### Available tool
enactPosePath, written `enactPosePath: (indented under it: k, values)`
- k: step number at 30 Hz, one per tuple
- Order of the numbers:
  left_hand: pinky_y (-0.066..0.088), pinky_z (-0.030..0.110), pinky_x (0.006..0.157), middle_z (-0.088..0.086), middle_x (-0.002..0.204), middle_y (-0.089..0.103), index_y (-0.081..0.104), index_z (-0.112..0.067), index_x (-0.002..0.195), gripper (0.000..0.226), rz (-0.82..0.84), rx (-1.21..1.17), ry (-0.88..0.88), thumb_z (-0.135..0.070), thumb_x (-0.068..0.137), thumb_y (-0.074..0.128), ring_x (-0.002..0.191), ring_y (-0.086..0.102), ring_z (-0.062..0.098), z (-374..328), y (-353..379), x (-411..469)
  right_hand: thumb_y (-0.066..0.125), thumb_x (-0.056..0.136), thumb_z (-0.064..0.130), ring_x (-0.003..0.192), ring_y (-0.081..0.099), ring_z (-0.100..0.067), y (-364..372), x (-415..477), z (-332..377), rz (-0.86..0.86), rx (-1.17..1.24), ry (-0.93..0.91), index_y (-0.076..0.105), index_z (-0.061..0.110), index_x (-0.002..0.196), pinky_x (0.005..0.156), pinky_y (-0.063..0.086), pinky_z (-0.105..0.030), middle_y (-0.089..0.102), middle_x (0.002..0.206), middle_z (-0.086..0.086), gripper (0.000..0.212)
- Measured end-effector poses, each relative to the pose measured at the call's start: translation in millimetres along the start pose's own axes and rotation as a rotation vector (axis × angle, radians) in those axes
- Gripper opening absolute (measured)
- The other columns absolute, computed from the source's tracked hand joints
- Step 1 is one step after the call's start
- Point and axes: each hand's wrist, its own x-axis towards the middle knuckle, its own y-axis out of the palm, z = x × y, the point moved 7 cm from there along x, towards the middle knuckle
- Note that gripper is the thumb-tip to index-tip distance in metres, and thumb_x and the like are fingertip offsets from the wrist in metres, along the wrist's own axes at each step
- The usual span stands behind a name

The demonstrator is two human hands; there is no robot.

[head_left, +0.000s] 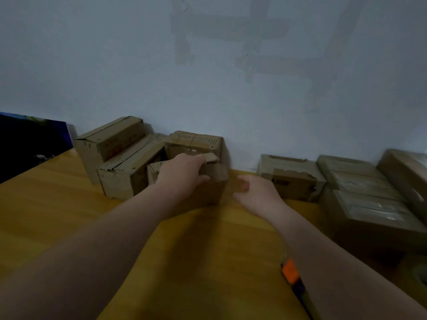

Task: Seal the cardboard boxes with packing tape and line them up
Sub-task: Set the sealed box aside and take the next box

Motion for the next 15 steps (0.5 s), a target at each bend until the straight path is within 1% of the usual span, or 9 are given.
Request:
enactPosePath:
  k: [1,2,3,5,7,8,9,12,15]
  values:
    - [0.043,0.03,0.067,-0.002,0.095,0.055,0.057,-0.021,0.106,0.019,-0.016,-0.024,0.029,-0.035,0.093,0.057,0.093,0.055,0.019,-10.1,-3.9,-8.5,0.058,0.092,0.028,0.076,0.055,-0.007,-4.3,-11.8,-4.8,0.003,0.004,0.014,0.04,0.027,0.144,0.072,0.054,-0.03,0.054,0.098,0.01,0.055]
    - [0.041,0.029,0.067,-0.001,0.097,0.058,0.059,-0.021,0.103,0.014,-0.02,-0.034,0.058,-0.031,0.095,0.054,0.094,0.055,0.02,-20.3,-6.7,-17.5,0.058,0.092,0.029,0.074,0.054,-0.006,-9.3,-23.9,-9.7,0.0,-0.003,0.025,0.041,0.027,0.143,0.07,0.054,-0.03,0.052,0.096,0.011,0.053]
    - [0.041,0.03,0.068,-0.001,0.1,0.06,0.061,-0.02,0.103,0.014,-0.023,-0.03,0.081,-0.028,0.096,0.051,0.094,0.055,0.02,-29.7,-9.5,-26.1,0.058,0.093,0.03,0.075,0.054,-0.006,-15.1,-37.0,-13.5,-0.008,-0.019,0.036,0.043,0.028,0.141,0.069,0.055,-0.029,0.053,0.1,0.009,0.051]
    - [0.043,0.031,0.072,0.001,0.1,0.063,0.062,-0.021,0.104,0.019,-0.038,0.018,0.11,-0.026,0.098,0.045,0.089,0.053,0.019,-44.4,-16.8,-43.2,0.057,0.093,0.03,0.084,0.056,-0.01,-26.1,-64.7,-21.7,-0.023,-0.084,0.06,0.046,0.028,0.139,0.072,0.054,-0.029,0.058,0.111,0.004,0.048]
    - [0.037,0.032,0.074,0.0,0.099,0.064,0.06,-0.025,0.109,0.022,-0.054,0.092,0.152,-0.027,0.101,0.04,0.084,0.045,0.017,-57.9,-24.7,-60.2,0.058,0.093,0.03,0.1,0.059,-0.015,-32.6,-92.5,-33.2,-0.04,-0.16,0.088,0.049,0.027,0.137,0.082,0.054,-0.032,0.059,0.122,0.002,0.045]
    - [0.035,0.033,0.078,-0.001,0.101,0.065,0.058,-0.029,0.115,0.025,-0.054,0.107,0.175,-0.028,0.101,0.038,0.085,0.044,0.017,-64.9,-28.1,-69.3,0.058,0.092,0.029,0.106,0.058,-0.016,-35.6,-107.8,-37.9,-0.046,-0.203,0.11,0.051,0.027,0.136,0.085,0.053,-0.033,0.059,0.126,0.002,0.044]
    - [0.034,0.034,0.083,-0.003,0.104,0.065,0.057,-0.032,0.12,0.028,-0.047,0.103,0.196,-0.029,0.102,0.036,0.09,0.044,0.017,-72.4,-31.5,-78.3,0.059,0.092,0.028,0.108,0.057,-0.018,-38.2,-121.3,-42.4,-0.056,-0.251,0.138,0.053,0.026,0.133,0.084,0.053,-0.034,0.059,0.125,0.001,0.042]
    - [0.029,0.035,0.095,-0.007,0.107,0.063,0.058,-0.034,0.123,0.031,0.001,0.044,0.233,-0.031,0.102,0.035,0.1,0.043,0.017,-92.8,-39.4,-105.6,0.059,0.09,0.03,0.1,0.058,-0.02,-36.4,-156.8,-61.3,-0.043,-0.387,0.248,0.058,0.024,0.119,0.073,0.051,-0.032,0.06,0.115,0.0,0.029]
    - [0.028,0.033,0.096,-0.007,0.109,0.062,0.057,-0.036,0.125,0.032,0.073,-0.03,0.262,-0.033,0.102,0.036,0.098,0.04,0.015,-108.9,-45.0,-127.7,0.058,0.091,0.033,0.094,0.056,-0.02,-33.2,-186.2,-76.2,-0.005,-0.511,0.366,0.054,0.024,0.121,0.066,0.046,-0.029,0.054,0.108,-0.001,0.031]
